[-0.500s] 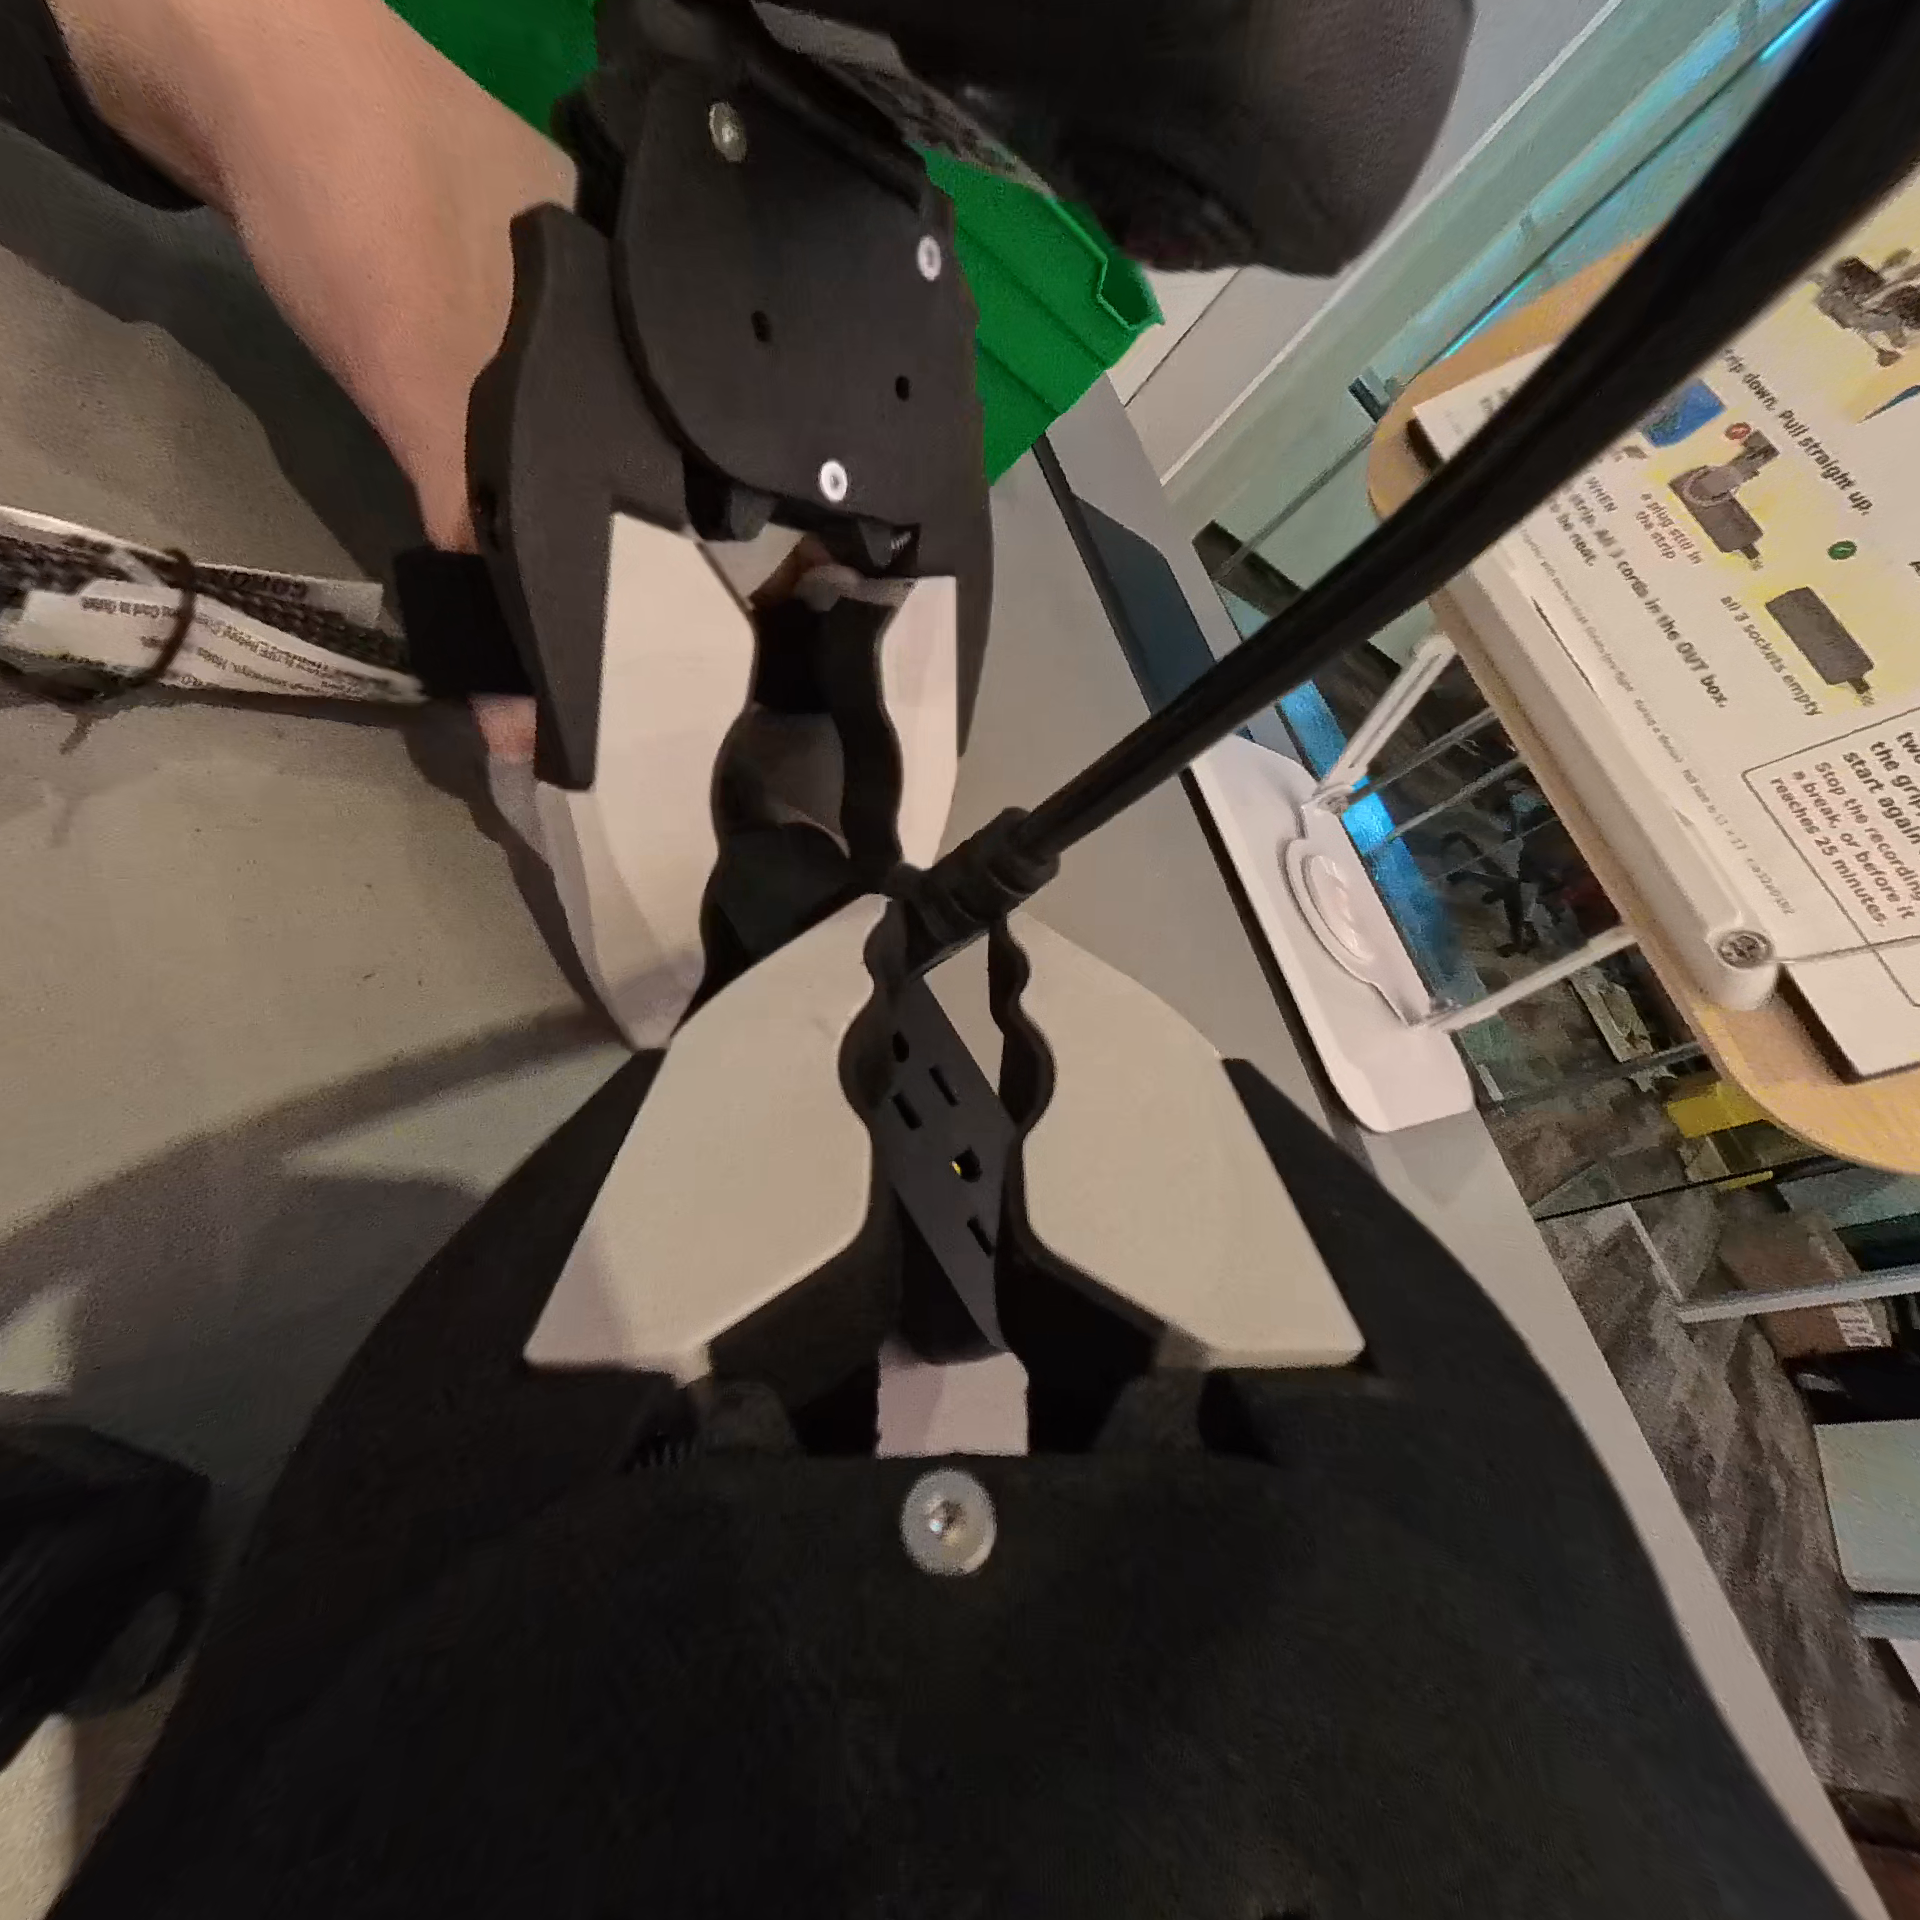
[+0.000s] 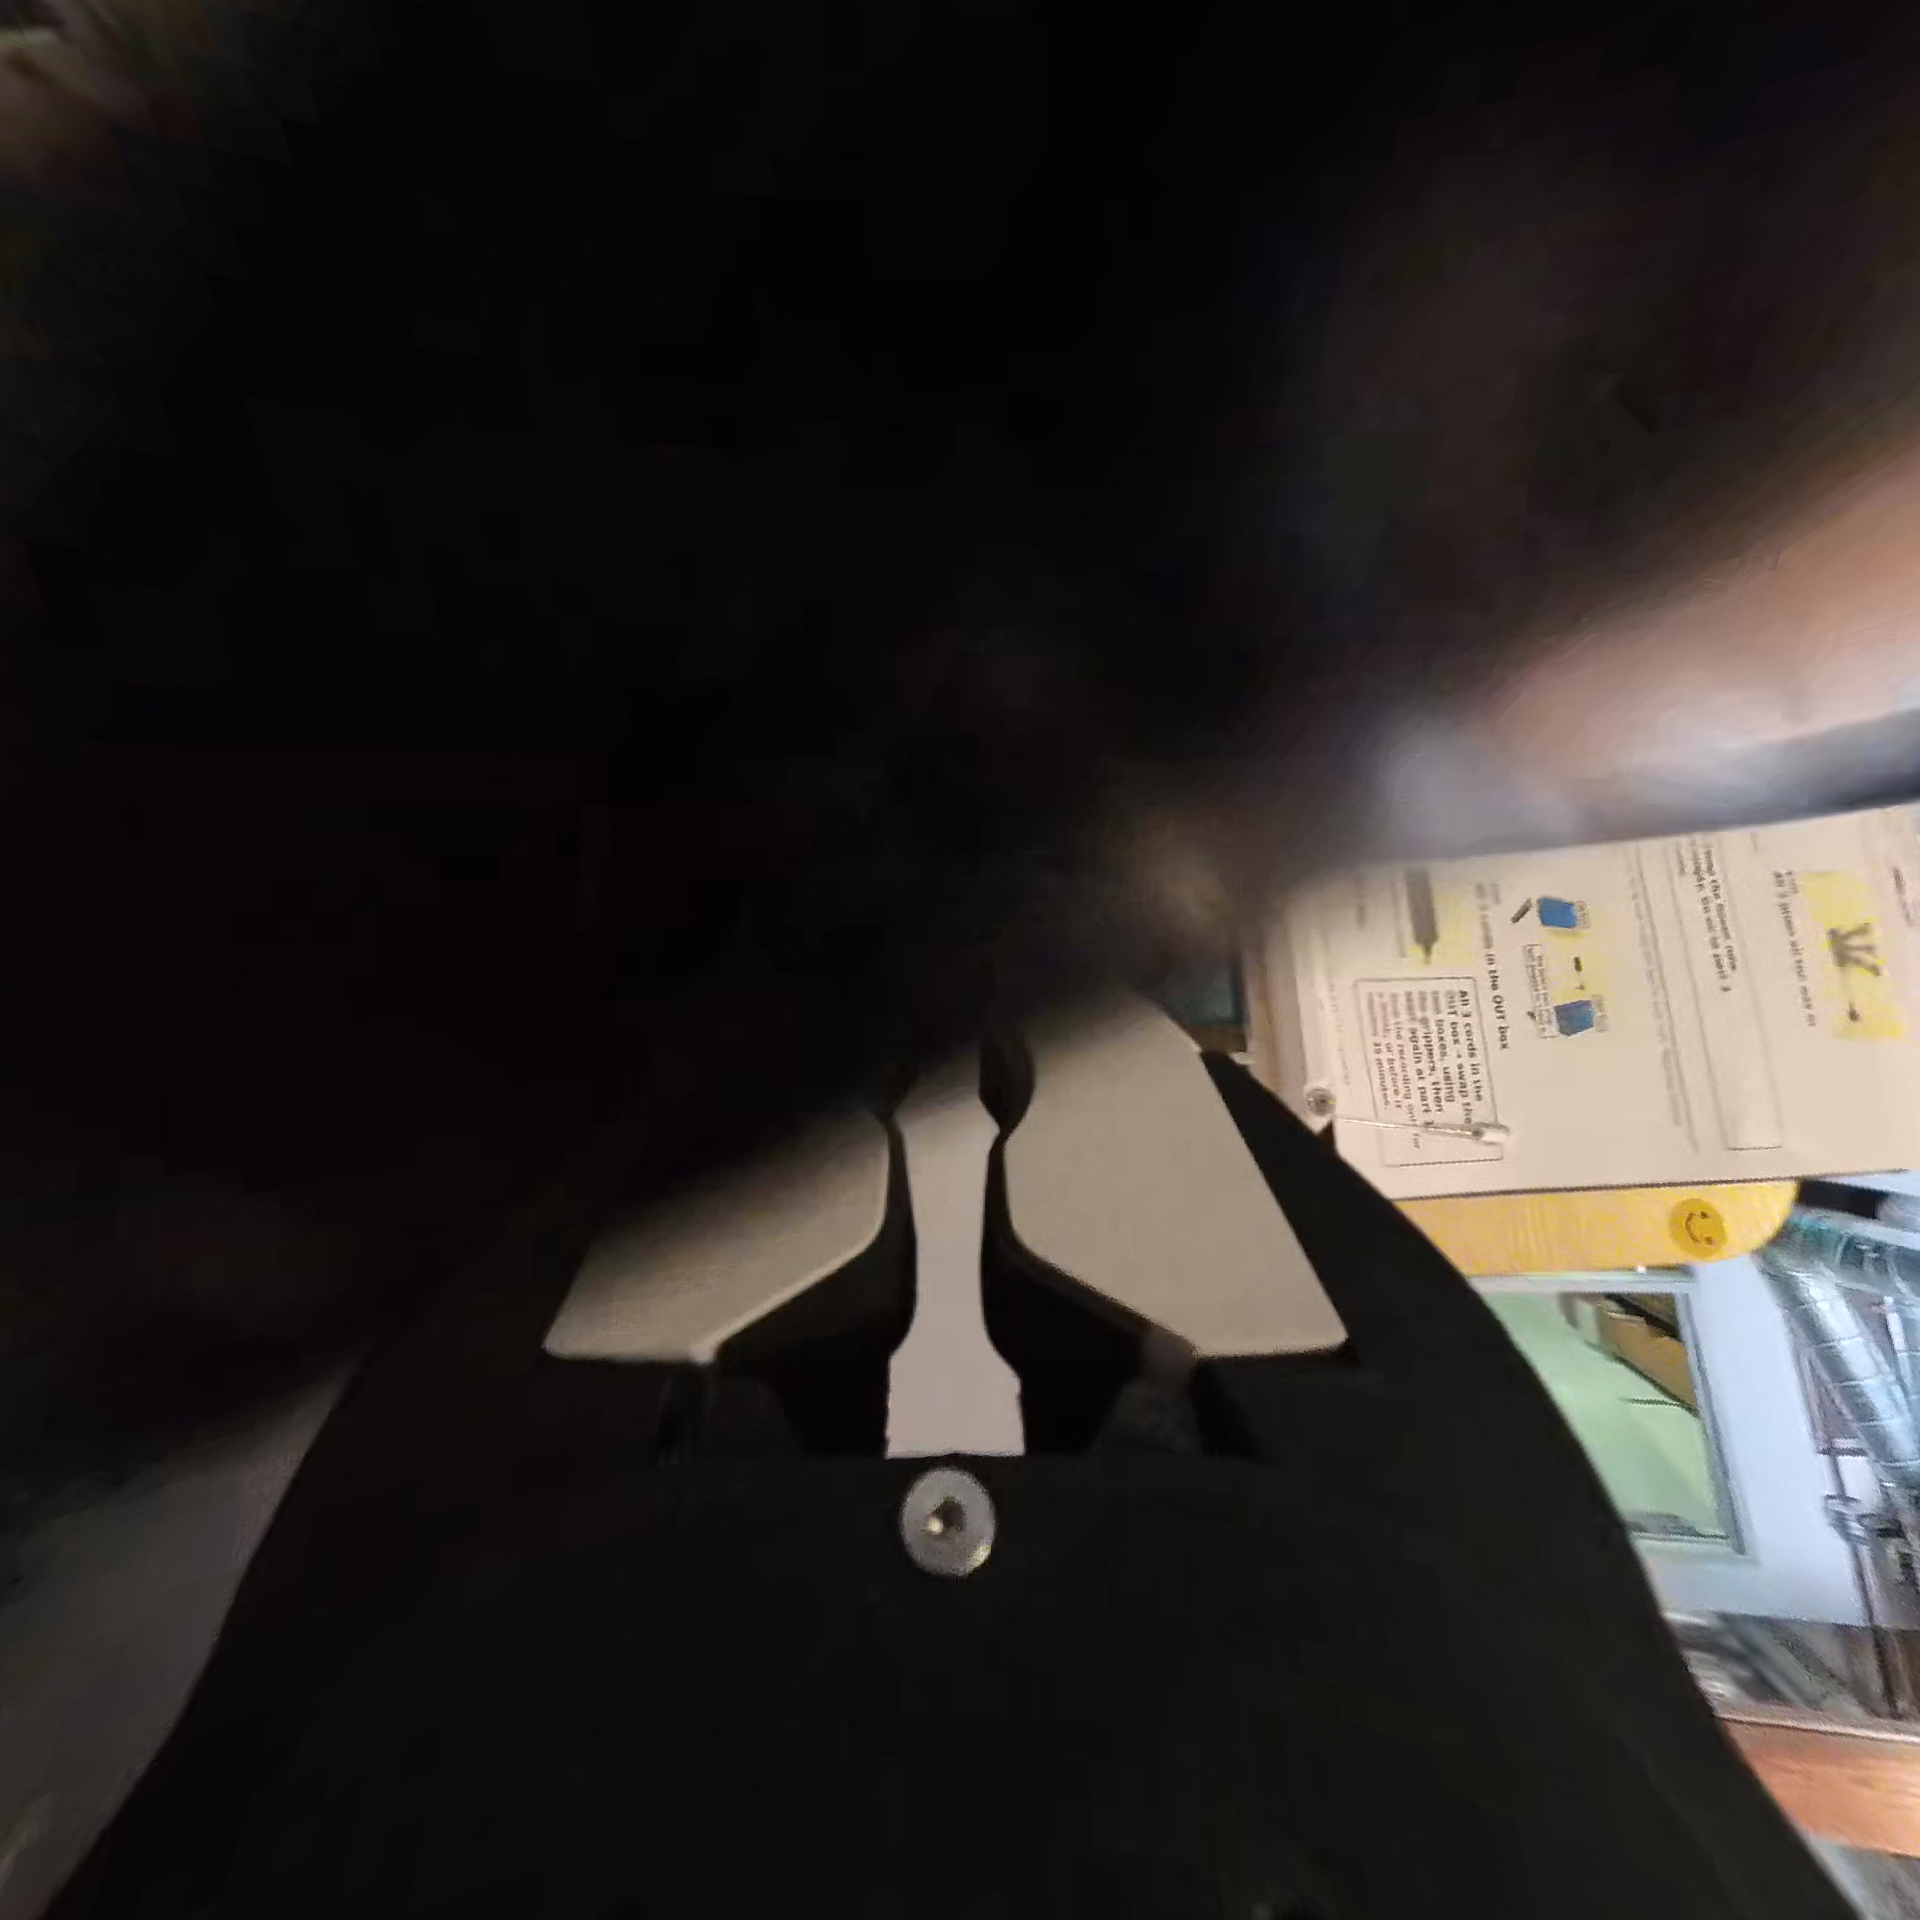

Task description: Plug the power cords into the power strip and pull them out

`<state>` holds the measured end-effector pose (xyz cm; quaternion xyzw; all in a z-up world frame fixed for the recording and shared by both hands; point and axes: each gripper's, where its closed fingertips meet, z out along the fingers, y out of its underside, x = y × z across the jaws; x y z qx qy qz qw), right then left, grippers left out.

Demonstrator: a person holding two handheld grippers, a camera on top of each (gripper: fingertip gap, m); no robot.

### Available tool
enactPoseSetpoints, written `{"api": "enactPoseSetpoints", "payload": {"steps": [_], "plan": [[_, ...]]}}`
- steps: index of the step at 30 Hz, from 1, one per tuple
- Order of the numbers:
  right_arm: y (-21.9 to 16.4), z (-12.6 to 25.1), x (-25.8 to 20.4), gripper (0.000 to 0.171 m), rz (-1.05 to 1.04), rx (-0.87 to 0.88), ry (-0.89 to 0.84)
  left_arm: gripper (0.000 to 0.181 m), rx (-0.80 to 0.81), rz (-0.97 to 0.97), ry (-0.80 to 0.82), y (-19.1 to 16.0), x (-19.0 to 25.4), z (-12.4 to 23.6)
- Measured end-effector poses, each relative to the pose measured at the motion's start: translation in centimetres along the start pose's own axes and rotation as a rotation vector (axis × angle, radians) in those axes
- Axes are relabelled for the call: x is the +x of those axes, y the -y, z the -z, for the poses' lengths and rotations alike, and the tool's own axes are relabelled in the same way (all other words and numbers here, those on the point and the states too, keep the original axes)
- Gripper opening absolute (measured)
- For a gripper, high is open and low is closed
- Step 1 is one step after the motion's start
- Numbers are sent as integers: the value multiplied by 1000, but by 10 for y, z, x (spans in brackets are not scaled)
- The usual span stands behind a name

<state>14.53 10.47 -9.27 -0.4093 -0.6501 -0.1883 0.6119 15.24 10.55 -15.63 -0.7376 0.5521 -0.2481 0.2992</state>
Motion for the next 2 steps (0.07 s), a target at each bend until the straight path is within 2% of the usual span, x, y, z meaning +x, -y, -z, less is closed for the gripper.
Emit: {"api": "enactPoseSetpoints", "payload": {"steps": [1, 2], "plan": [[1, -1, 0, 11, 40, -6, -13, 44, 0, 7, -5, 0, 0, 0], [1, -2, 0, 7, 71, -10, -24, 44, -1, 11, -7, 0, 0, 0]]}}
